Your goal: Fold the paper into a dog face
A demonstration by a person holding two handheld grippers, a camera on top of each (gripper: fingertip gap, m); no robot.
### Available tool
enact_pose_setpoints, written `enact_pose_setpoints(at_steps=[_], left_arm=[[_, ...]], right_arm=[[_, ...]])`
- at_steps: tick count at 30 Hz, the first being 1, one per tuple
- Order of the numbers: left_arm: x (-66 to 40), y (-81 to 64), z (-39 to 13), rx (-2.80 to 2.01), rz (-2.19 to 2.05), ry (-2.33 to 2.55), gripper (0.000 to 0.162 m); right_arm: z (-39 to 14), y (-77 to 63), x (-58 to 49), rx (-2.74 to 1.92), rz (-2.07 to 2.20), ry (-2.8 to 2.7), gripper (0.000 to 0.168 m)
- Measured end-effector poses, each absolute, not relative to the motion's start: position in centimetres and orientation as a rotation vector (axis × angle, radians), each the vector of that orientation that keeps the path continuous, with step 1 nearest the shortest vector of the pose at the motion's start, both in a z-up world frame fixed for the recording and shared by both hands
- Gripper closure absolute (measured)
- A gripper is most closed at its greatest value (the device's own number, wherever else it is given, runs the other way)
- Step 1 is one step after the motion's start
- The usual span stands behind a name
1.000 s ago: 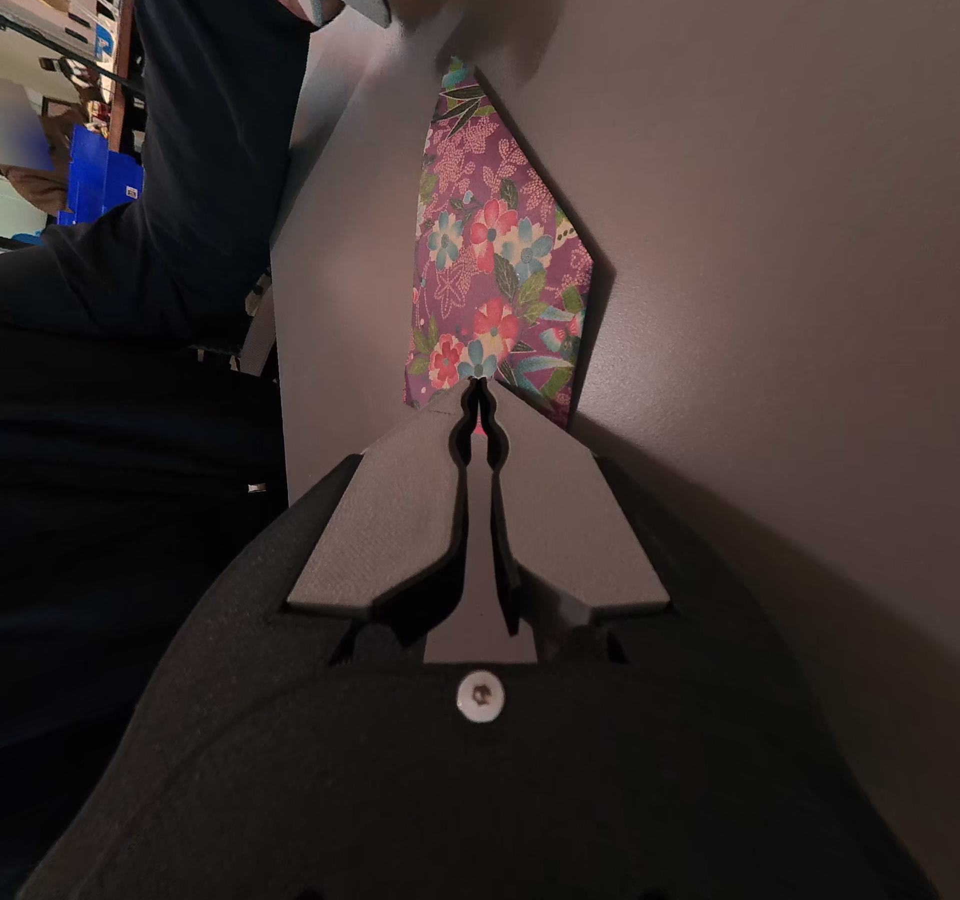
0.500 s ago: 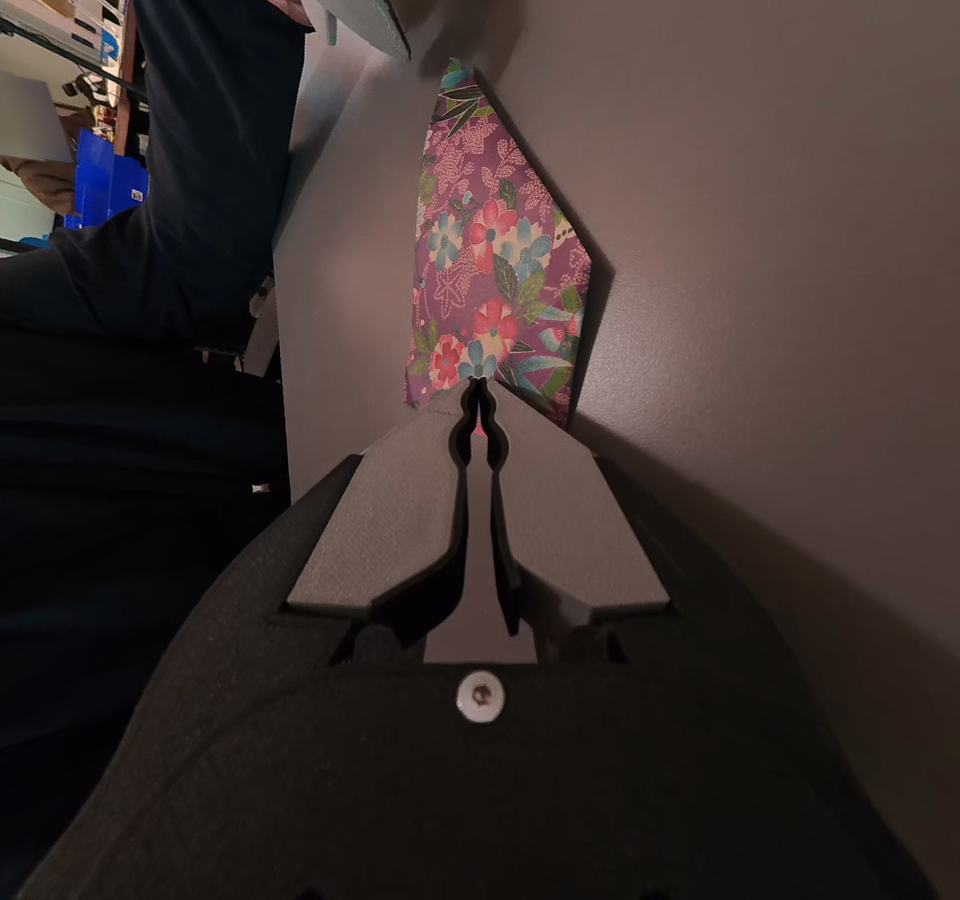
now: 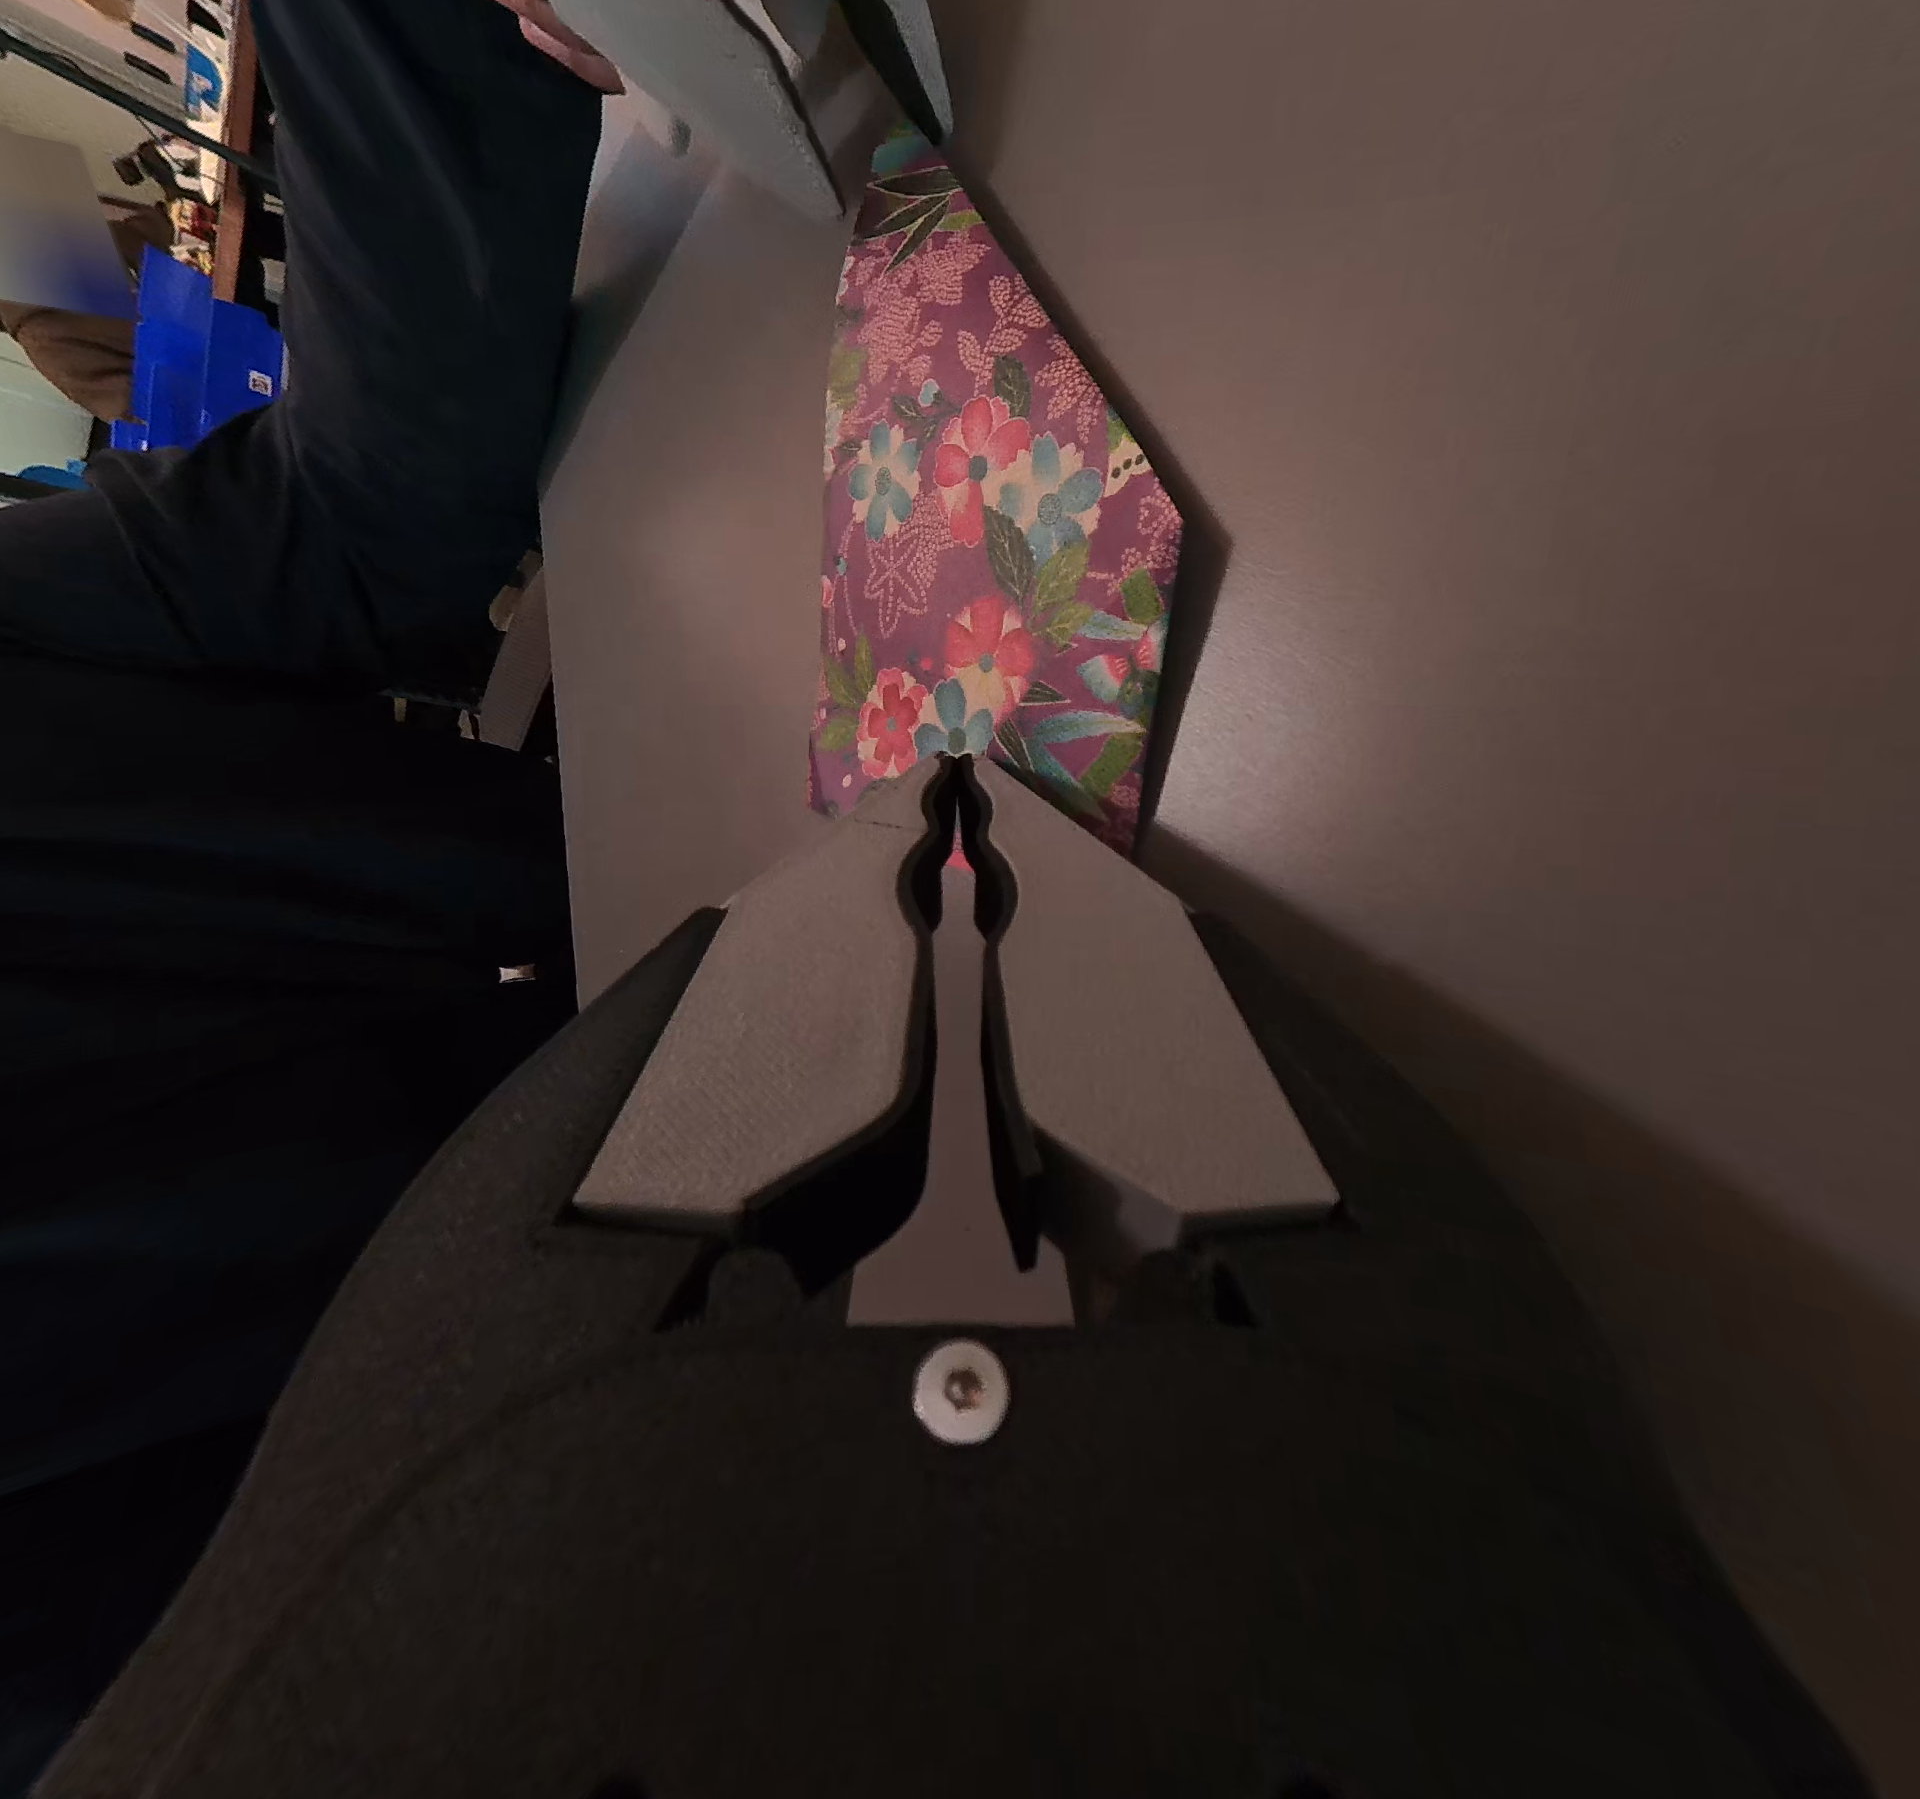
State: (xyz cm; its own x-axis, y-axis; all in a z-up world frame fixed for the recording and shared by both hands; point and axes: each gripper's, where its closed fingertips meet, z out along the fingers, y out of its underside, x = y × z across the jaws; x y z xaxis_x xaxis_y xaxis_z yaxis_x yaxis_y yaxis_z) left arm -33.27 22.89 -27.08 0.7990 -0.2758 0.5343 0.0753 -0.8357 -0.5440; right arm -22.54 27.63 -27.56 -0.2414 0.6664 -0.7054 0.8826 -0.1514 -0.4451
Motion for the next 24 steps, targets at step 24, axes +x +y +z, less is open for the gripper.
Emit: enact_pose_setpoints(at_steps=[24], left_arm=[[-33.4, 22.0, -26.6, -2.42, -0.853, 0.206, 0.136]], right_arm=[[-27.6, 27.8, -22.6, 1.765, -1.347, 1.87, 0.168]])
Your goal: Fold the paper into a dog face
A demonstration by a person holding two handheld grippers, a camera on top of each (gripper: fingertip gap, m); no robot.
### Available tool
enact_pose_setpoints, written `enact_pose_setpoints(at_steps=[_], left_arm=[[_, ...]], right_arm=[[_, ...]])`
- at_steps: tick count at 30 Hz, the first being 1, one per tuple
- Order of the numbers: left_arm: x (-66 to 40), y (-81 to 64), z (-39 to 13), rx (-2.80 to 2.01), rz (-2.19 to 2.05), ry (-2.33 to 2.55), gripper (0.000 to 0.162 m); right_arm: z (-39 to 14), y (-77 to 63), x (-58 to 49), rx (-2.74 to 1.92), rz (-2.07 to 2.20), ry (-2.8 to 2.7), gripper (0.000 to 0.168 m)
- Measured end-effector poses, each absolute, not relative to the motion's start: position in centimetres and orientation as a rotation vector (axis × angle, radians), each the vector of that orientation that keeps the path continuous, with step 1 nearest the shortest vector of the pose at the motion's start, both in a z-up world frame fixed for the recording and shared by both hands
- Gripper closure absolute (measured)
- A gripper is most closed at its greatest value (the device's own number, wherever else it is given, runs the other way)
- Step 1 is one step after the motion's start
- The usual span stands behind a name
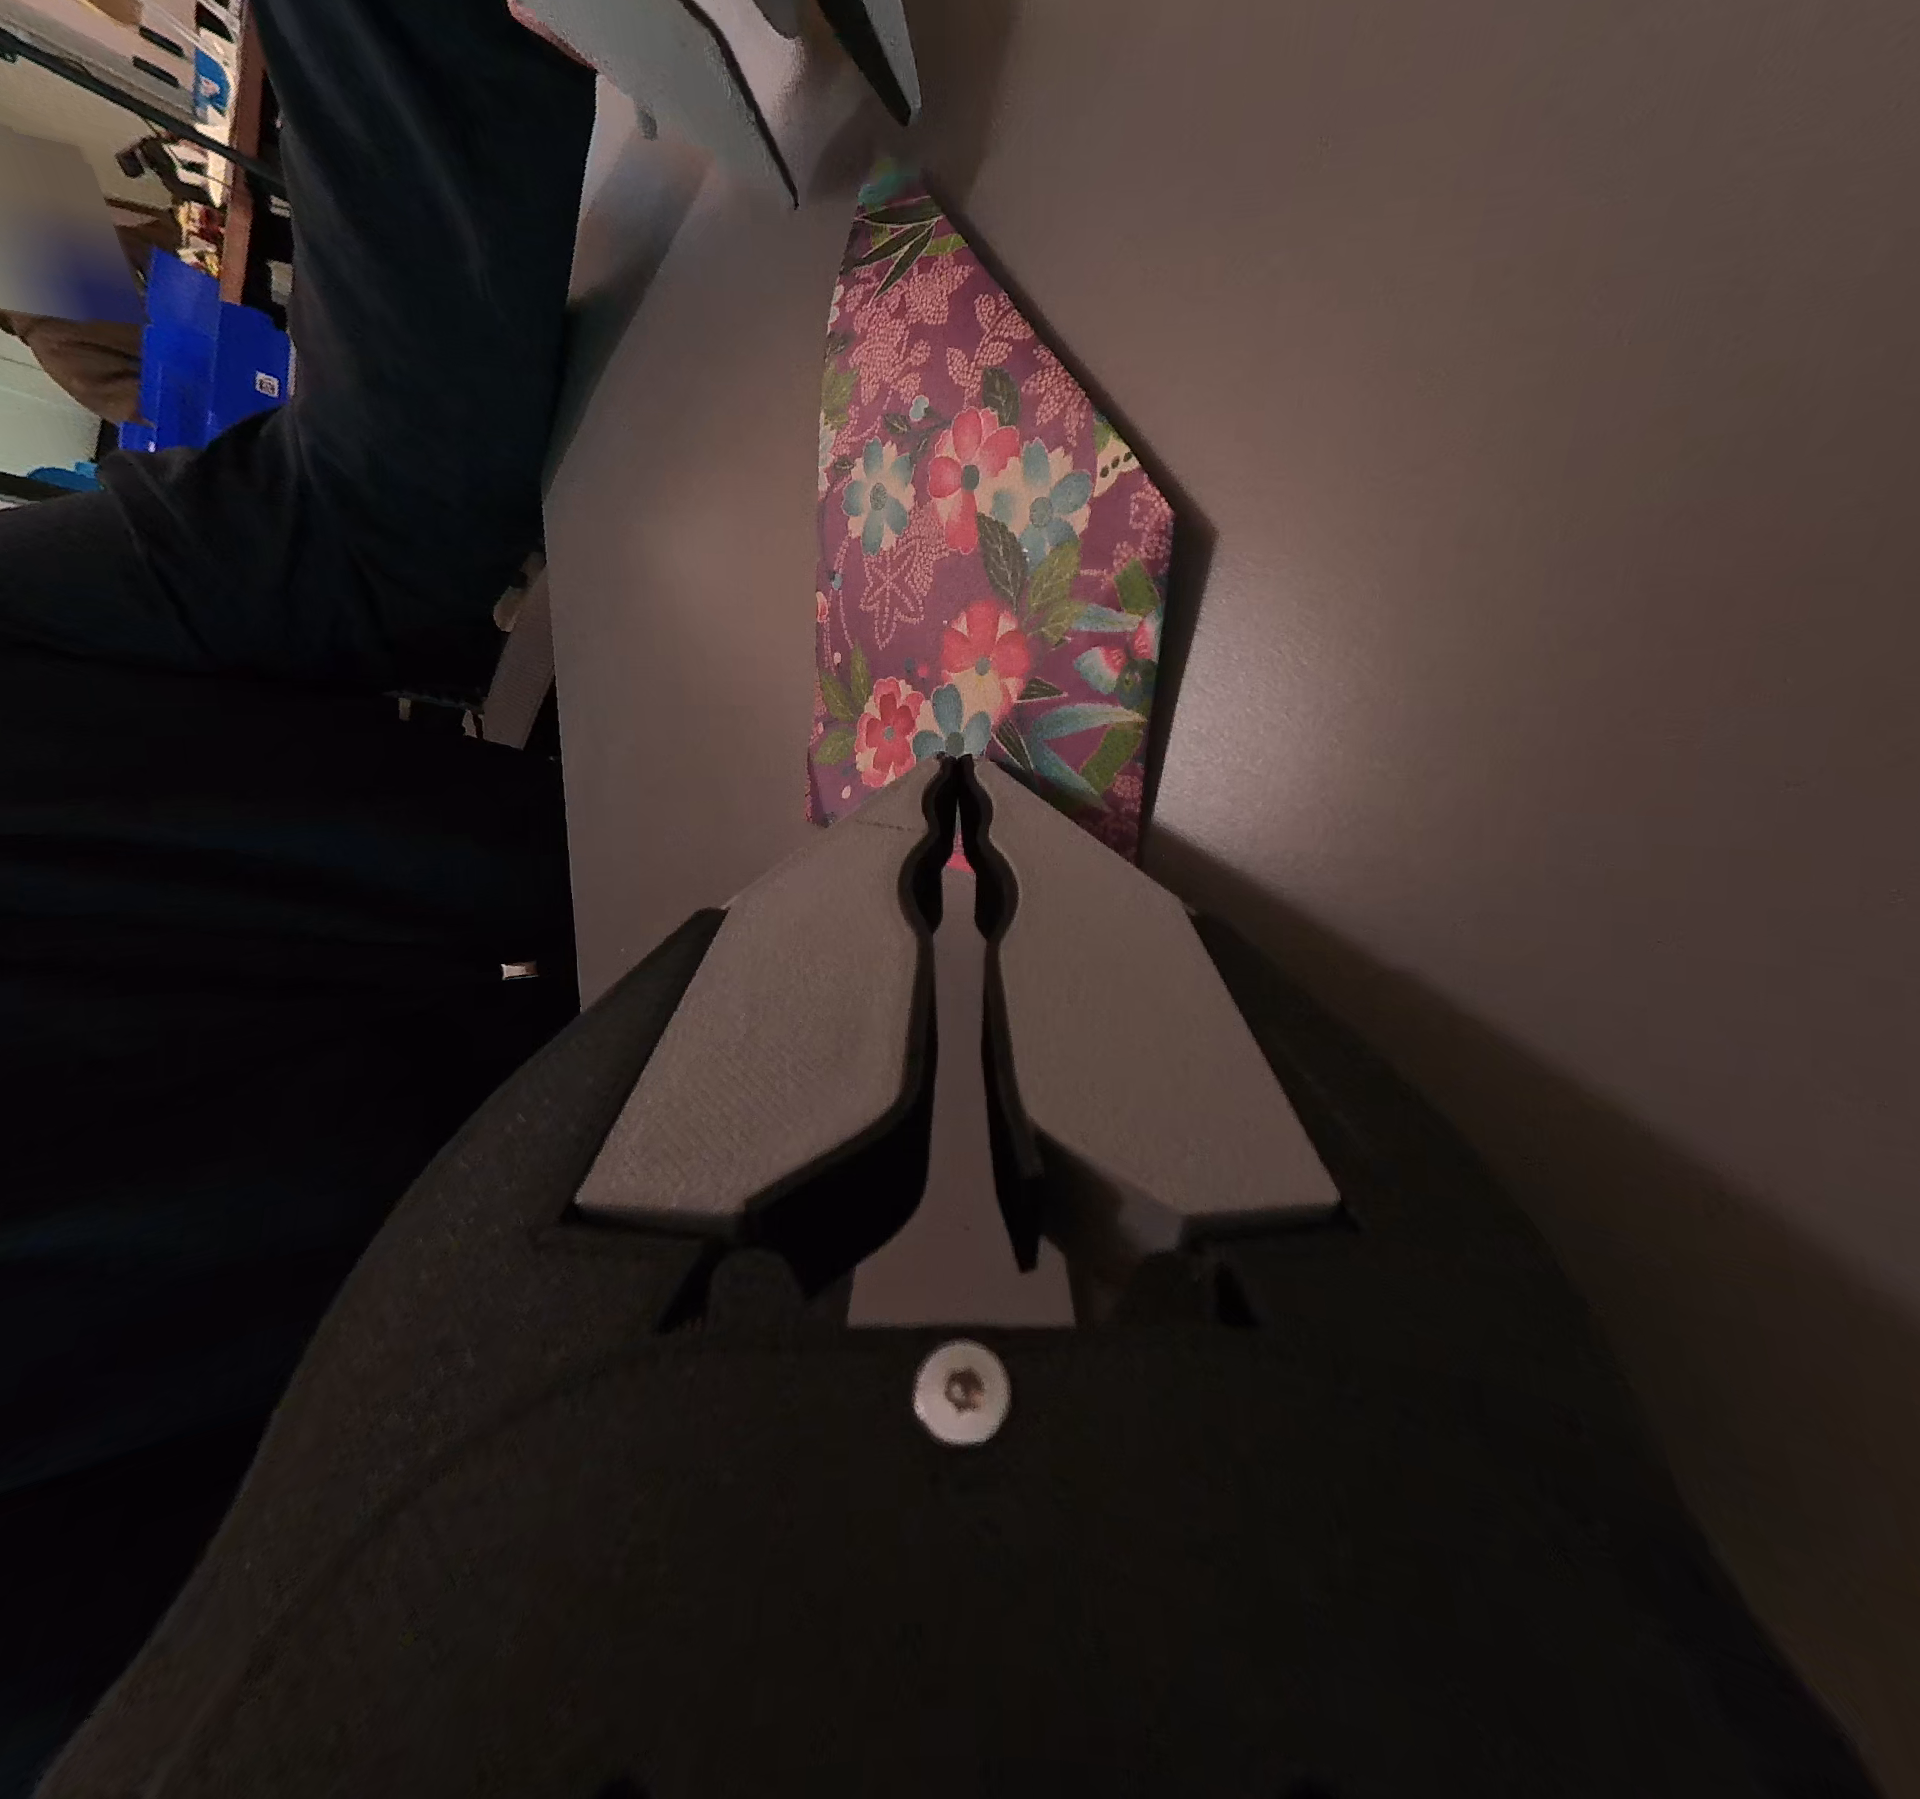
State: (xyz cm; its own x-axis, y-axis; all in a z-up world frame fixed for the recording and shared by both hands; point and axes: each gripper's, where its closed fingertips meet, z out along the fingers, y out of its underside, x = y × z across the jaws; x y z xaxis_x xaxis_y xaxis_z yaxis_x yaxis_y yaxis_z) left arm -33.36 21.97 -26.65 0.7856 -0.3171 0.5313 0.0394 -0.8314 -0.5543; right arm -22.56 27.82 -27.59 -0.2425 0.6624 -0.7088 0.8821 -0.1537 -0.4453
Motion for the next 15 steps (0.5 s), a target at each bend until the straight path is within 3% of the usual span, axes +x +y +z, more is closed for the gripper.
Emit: enact_pose_setpoints(at_steps=[9, 15], left_arm=[[-32.4, 22.4, -27.1, -2.416, -0.922, 0.206, 0.144], [-32.2, 22.1, -27.7, -2.441, -0.932, 0.238, 0.162]], right_arm=[[-27.6, 27.8, -22.6, 1.765, -1.349, 1.867, 0.168], [-27.6, 27.9, -22.5, 1.769, -1.344, 1.873, 0.168]])
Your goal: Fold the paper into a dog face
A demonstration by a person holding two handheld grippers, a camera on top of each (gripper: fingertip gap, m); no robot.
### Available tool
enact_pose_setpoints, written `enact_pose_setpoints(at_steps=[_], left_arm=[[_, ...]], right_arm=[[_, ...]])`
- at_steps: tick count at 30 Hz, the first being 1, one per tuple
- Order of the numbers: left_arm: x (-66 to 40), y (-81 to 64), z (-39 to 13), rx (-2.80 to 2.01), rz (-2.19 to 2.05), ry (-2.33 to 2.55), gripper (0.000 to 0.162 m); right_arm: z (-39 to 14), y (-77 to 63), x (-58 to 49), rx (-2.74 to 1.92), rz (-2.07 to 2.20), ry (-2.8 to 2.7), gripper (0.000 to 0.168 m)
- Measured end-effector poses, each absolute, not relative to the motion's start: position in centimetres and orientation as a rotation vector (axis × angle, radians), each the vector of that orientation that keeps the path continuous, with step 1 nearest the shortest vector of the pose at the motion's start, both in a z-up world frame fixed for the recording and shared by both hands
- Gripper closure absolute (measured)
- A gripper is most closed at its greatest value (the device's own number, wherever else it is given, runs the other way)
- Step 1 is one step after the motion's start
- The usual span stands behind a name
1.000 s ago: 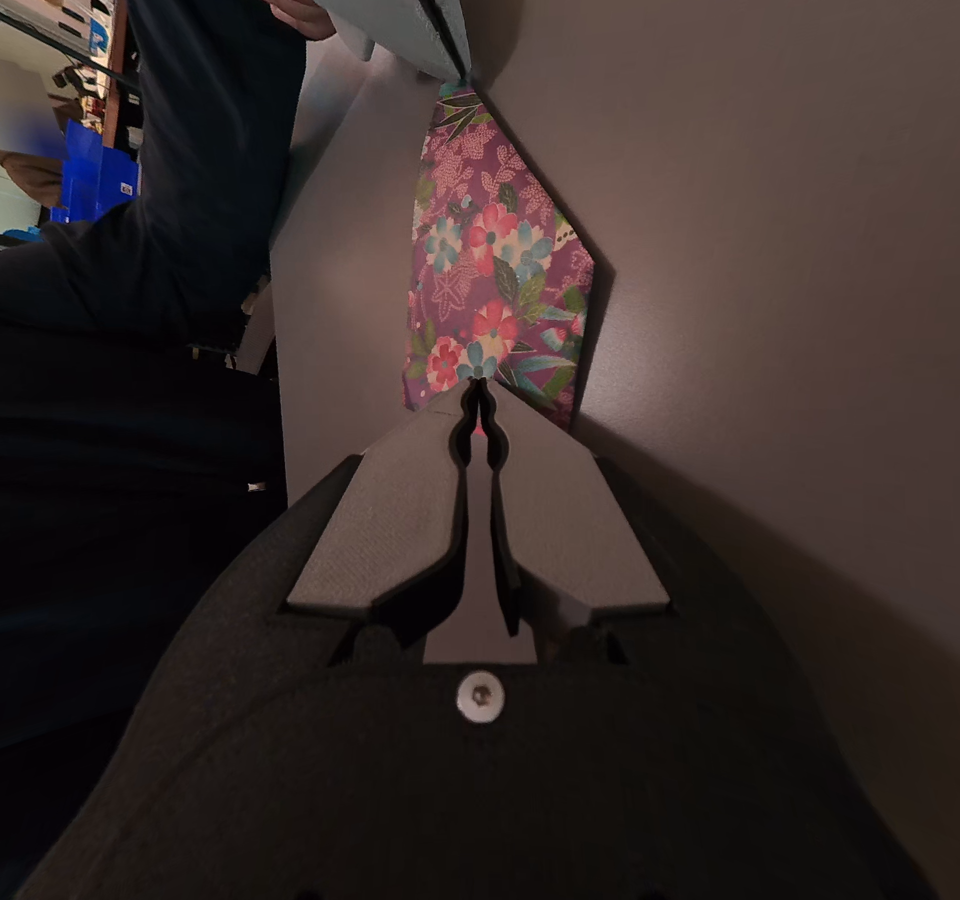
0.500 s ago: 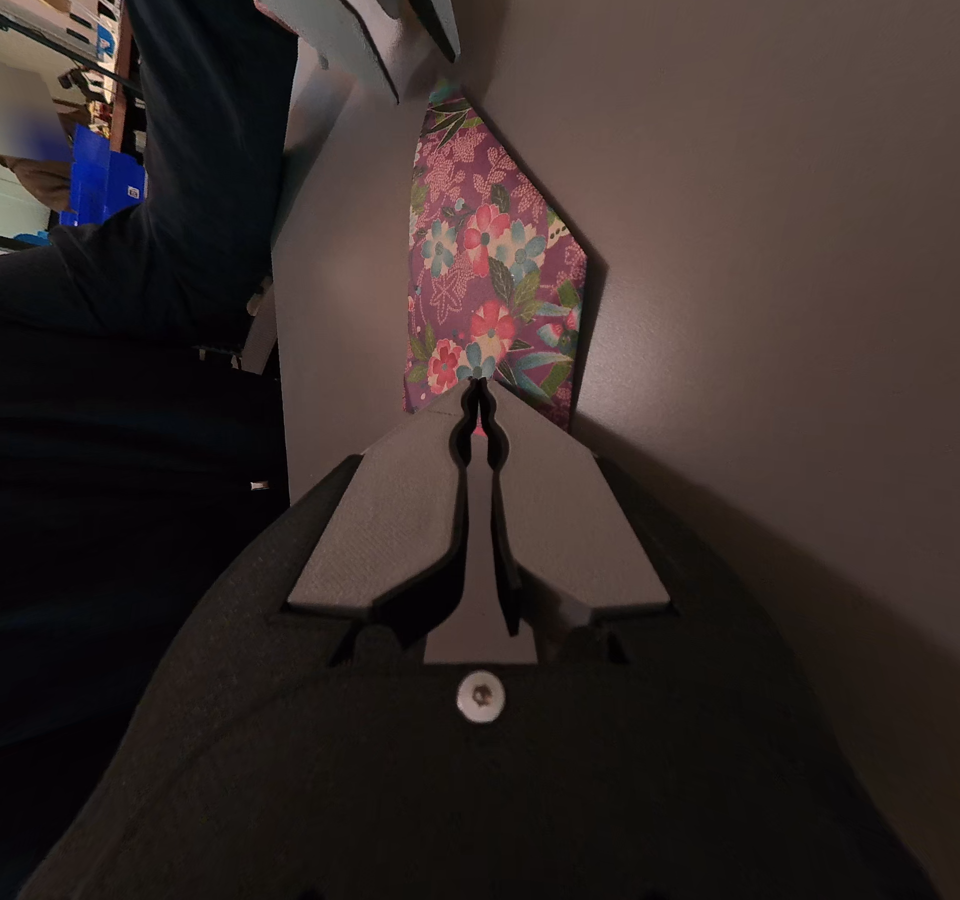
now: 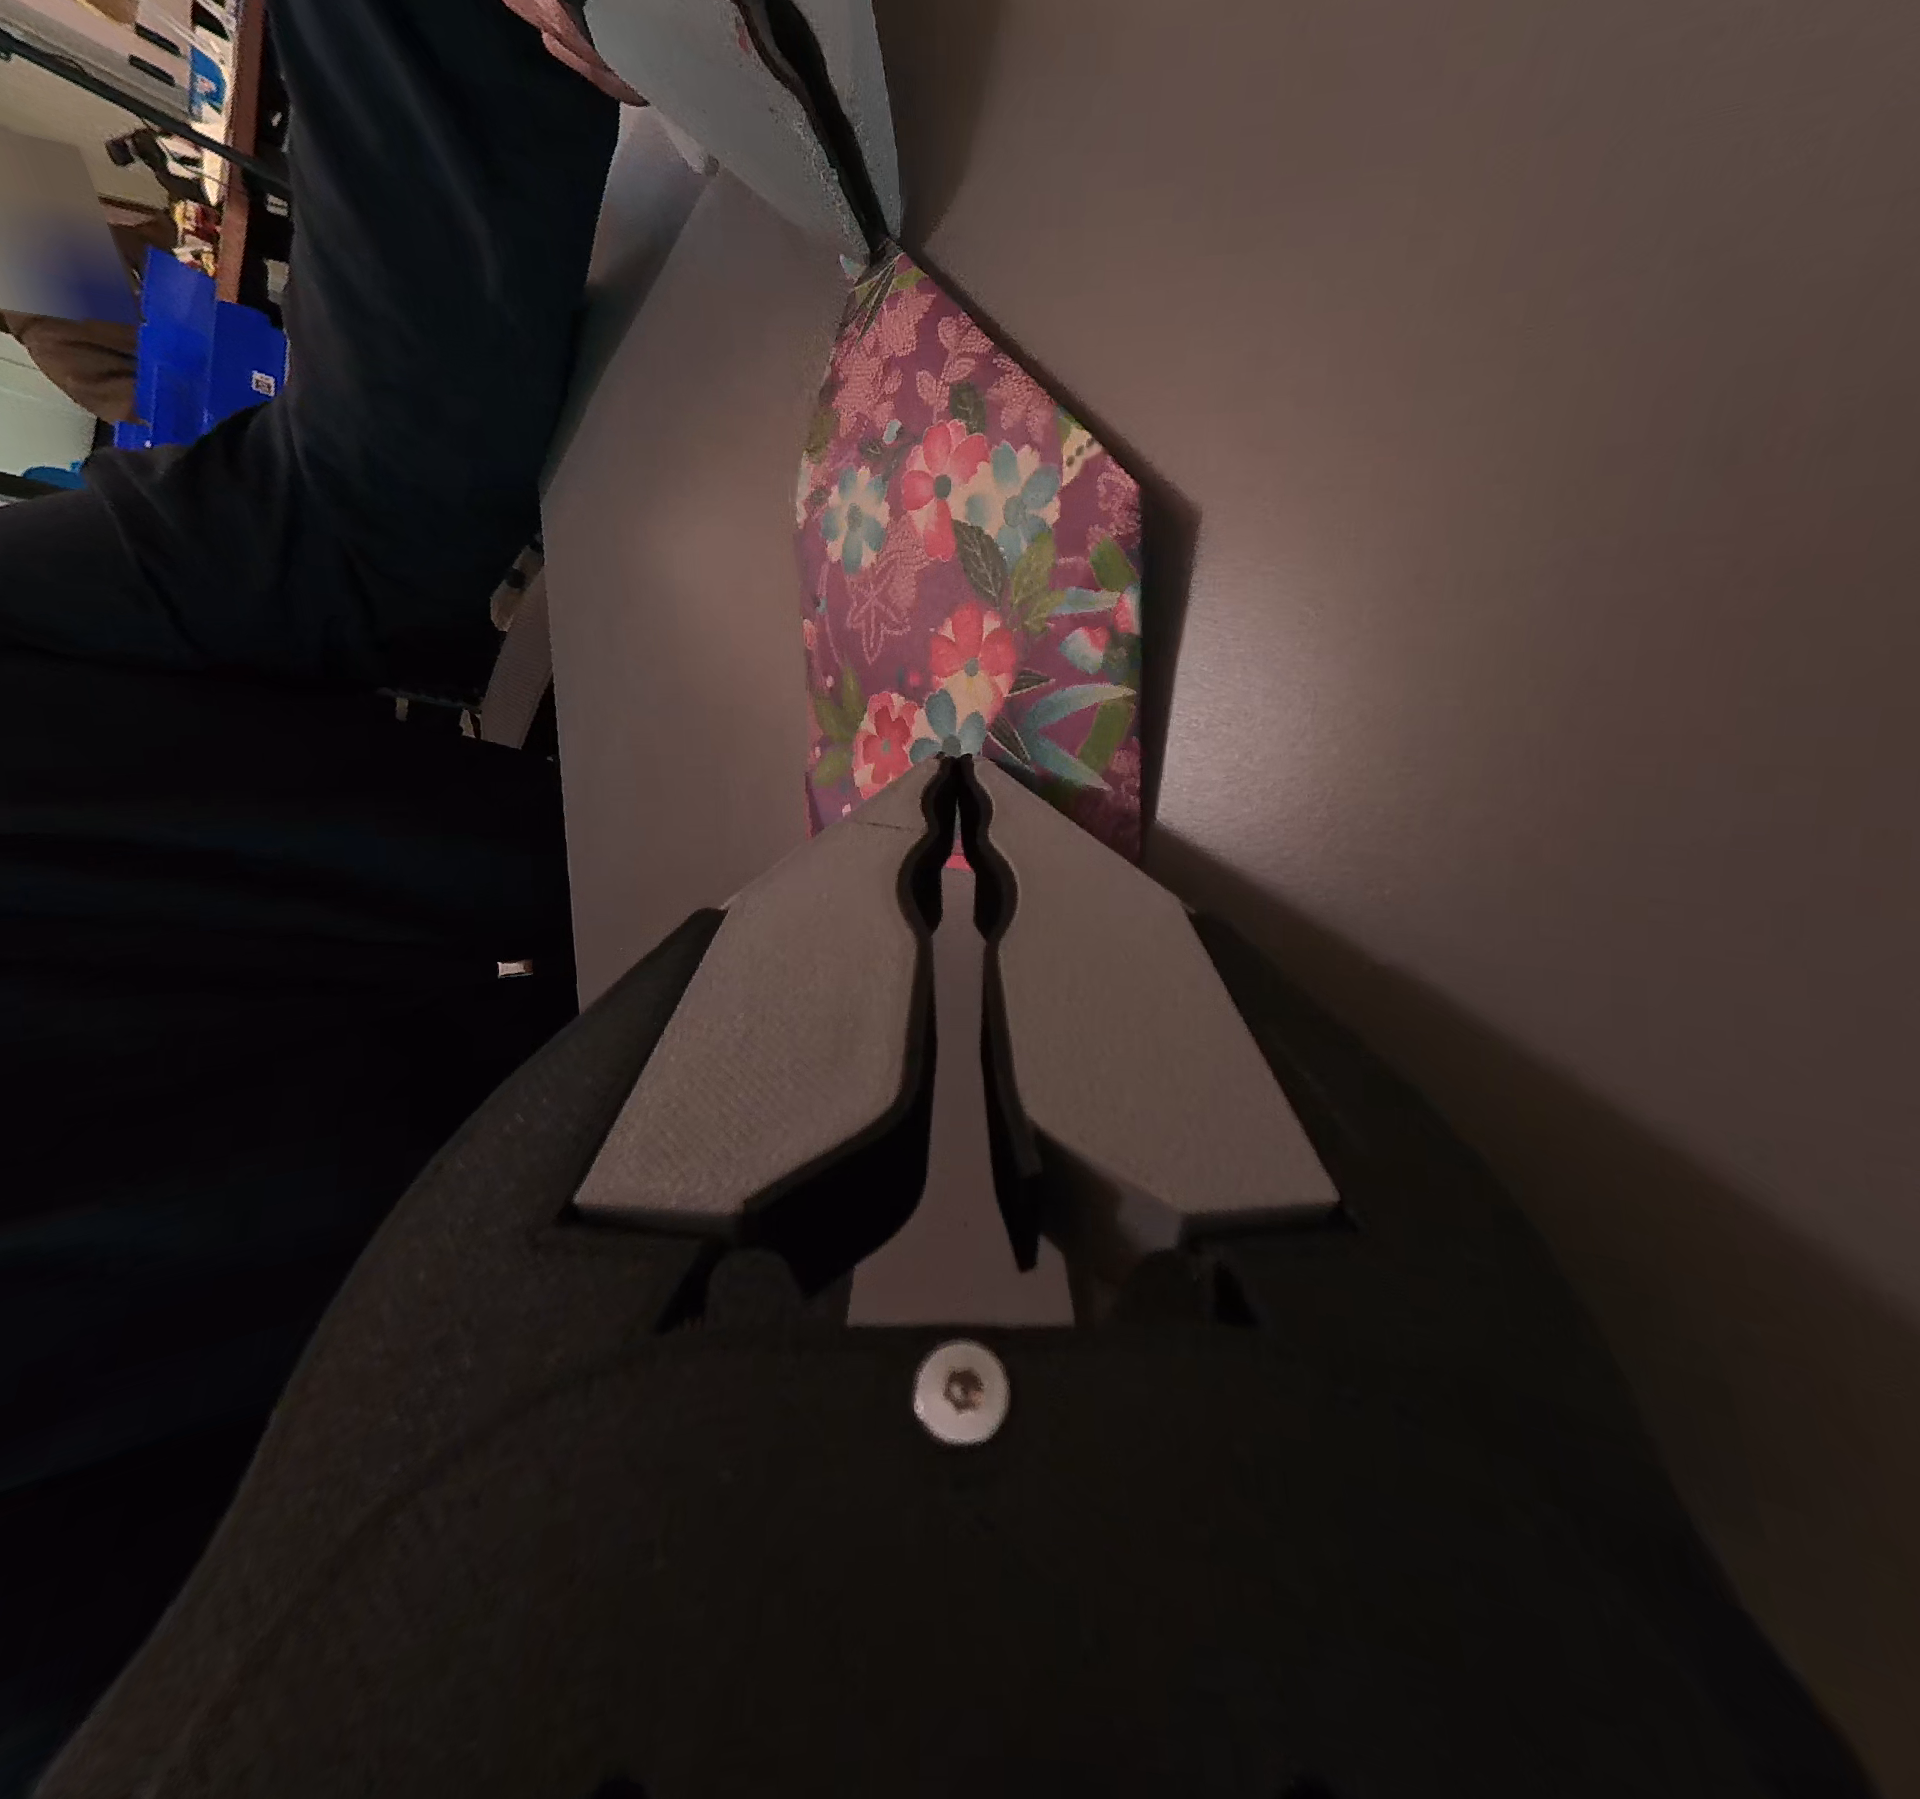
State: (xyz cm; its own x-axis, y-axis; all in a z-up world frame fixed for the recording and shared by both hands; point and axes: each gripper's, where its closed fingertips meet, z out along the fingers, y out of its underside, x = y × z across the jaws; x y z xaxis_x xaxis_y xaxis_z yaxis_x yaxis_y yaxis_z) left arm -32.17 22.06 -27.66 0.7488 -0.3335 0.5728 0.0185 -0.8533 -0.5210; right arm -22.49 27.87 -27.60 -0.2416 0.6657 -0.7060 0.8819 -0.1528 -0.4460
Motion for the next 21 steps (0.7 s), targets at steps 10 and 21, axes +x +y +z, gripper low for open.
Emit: enact_pose_setpoints(at_steps=[10, 21], left_arm=[[-32.3, 21.5, -26.2, -2.393, -0.923, 0.269, 0.149], [-32.1, 21.0, -27.1, -2.437, -0.941, 0.287, 0.144]], right_arm=[[-27.6, 27.9, -22.5, 1.772, -1.347, 1.868, 0.168], [-27.6, 27.9, -22.4, 1.774, -1.343, 1.875, 0.168]])
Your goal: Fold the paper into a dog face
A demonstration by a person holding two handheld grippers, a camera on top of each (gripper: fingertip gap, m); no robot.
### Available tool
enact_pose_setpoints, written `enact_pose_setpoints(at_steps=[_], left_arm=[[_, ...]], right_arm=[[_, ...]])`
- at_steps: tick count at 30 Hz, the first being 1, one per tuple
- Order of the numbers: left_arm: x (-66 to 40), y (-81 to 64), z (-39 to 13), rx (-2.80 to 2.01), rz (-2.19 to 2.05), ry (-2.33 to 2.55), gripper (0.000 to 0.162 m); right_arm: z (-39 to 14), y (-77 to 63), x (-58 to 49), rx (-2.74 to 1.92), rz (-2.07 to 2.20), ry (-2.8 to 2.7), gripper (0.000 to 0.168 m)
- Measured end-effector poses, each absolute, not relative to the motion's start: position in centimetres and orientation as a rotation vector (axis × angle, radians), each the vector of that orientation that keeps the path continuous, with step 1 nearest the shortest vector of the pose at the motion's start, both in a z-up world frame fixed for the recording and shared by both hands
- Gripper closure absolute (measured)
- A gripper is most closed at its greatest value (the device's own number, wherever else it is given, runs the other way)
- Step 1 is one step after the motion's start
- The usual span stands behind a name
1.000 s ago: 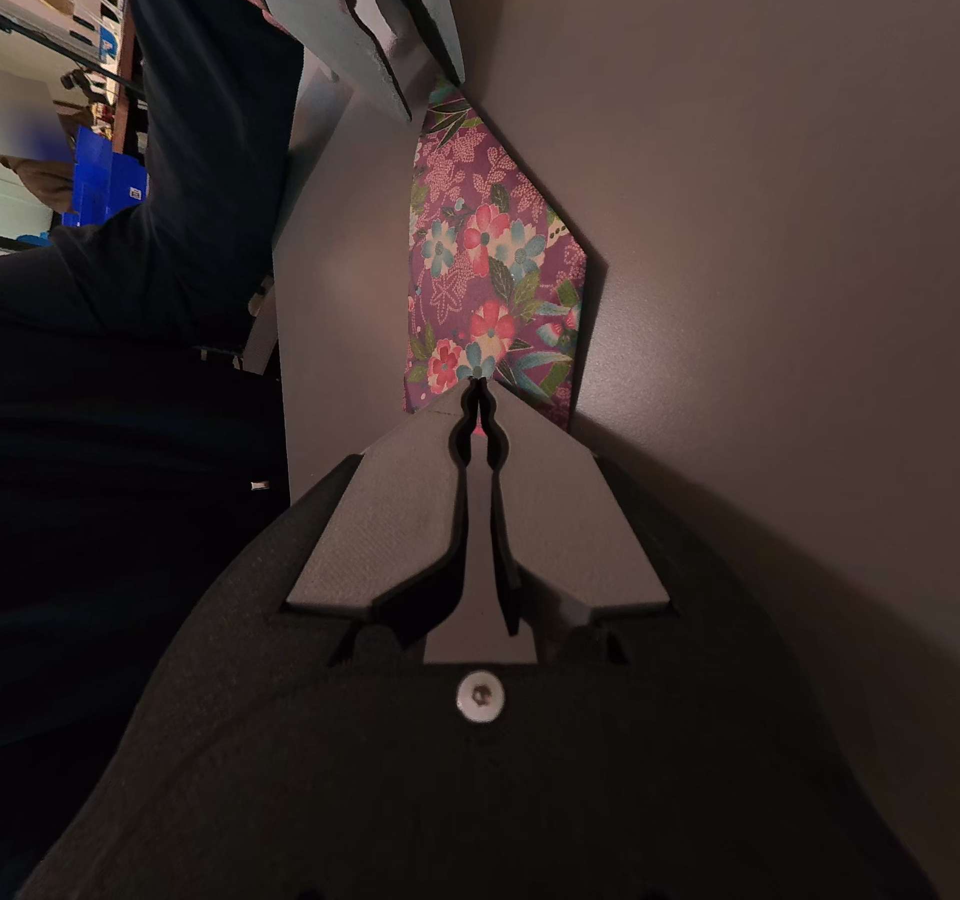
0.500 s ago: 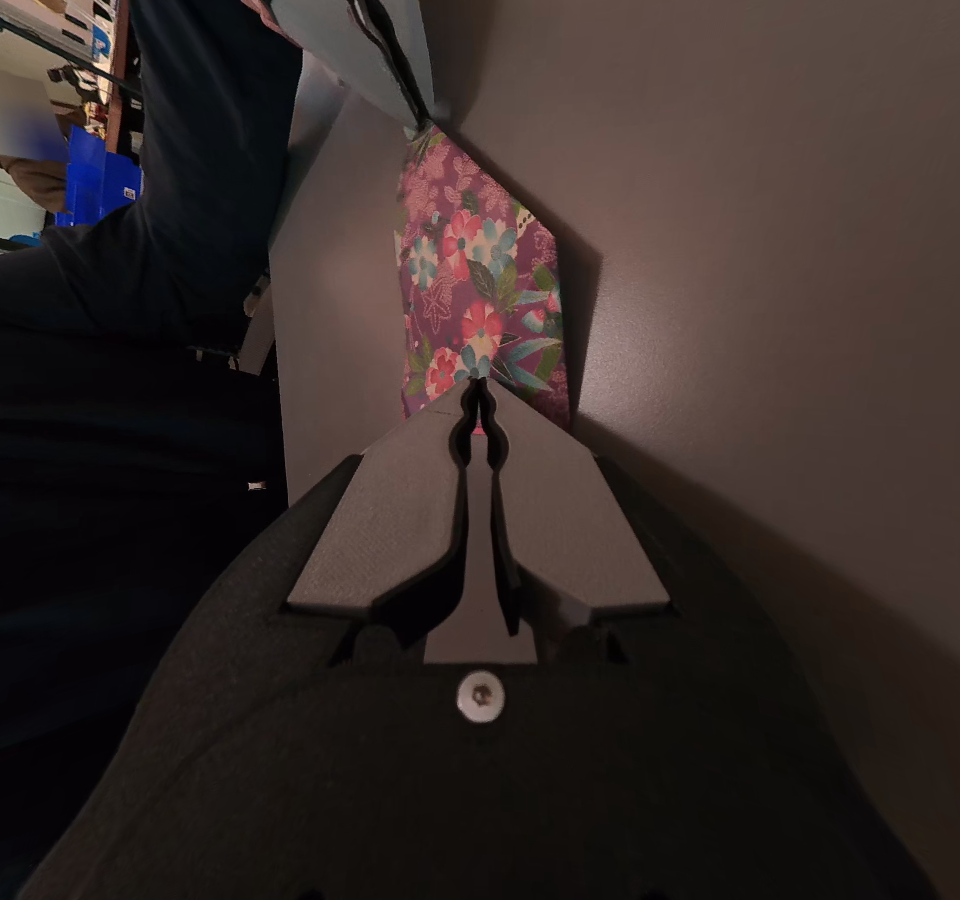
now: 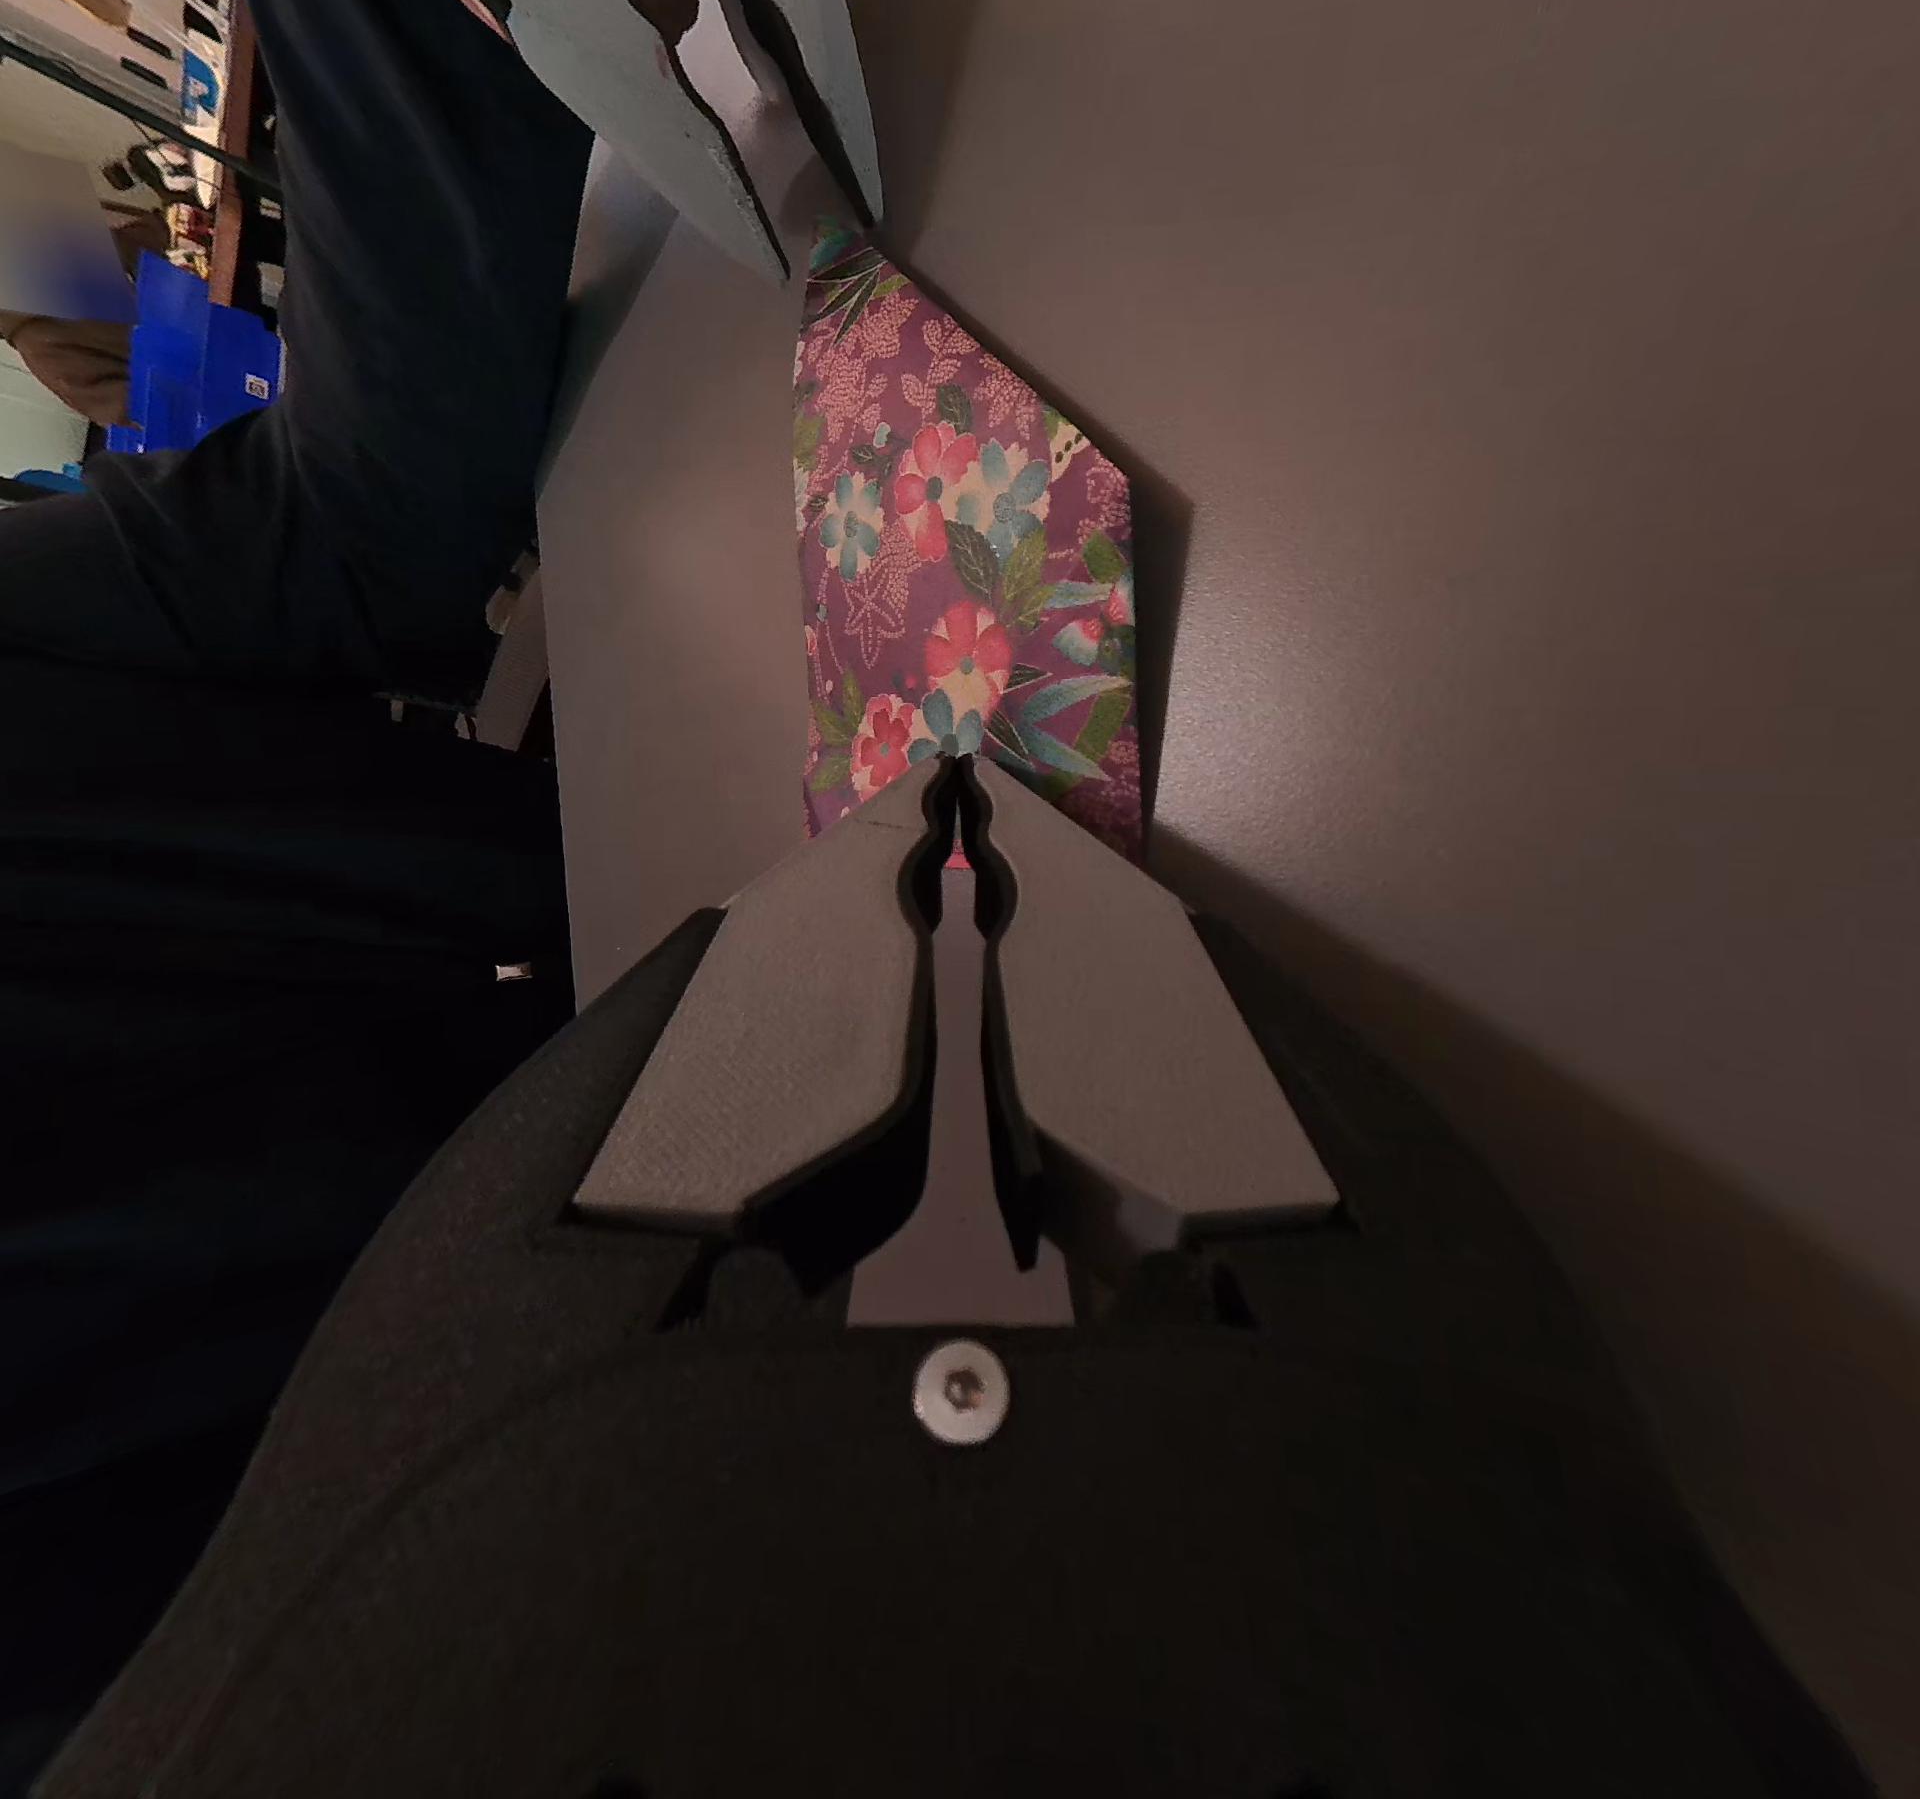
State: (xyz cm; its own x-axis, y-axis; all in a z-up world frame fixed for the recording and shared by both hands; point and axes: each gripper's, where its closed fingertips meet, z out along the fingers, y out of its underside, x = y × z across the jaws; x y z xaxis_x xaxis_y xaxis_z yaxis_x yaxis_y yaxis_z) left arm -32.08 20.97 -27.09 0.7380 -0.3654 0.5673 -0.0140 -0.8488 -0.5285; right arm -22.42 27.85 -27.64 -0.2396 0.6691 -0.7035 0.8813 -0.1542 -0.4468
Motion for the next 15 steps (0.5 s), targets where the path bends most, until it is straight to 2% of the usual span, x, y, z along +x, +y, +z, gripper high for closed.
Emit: enact_pose_setpoints(at_steps=[6, 8, 15], left_arm=[[-31.36, 20.86, -27.33, -2.452, -0.957, 0.317, 0.151], [-31.22, 20.77, -27.67, -2.469, -0.94, 0.344, 0.162], [-31.62, 21.22, -27.46, -2.462, -0.896, 0.347, 0.162]], right_arm=[[-27.65, 27.81, -22.4, 1.776, -1.339, 1.88, 0.168], [-27.64, 27.81, -22.39, 1.776, -1.339, 1.881, 0.168], [-27.53, 27.69, -22.39, 1.768, -1.341, 1.897, 0.168]])
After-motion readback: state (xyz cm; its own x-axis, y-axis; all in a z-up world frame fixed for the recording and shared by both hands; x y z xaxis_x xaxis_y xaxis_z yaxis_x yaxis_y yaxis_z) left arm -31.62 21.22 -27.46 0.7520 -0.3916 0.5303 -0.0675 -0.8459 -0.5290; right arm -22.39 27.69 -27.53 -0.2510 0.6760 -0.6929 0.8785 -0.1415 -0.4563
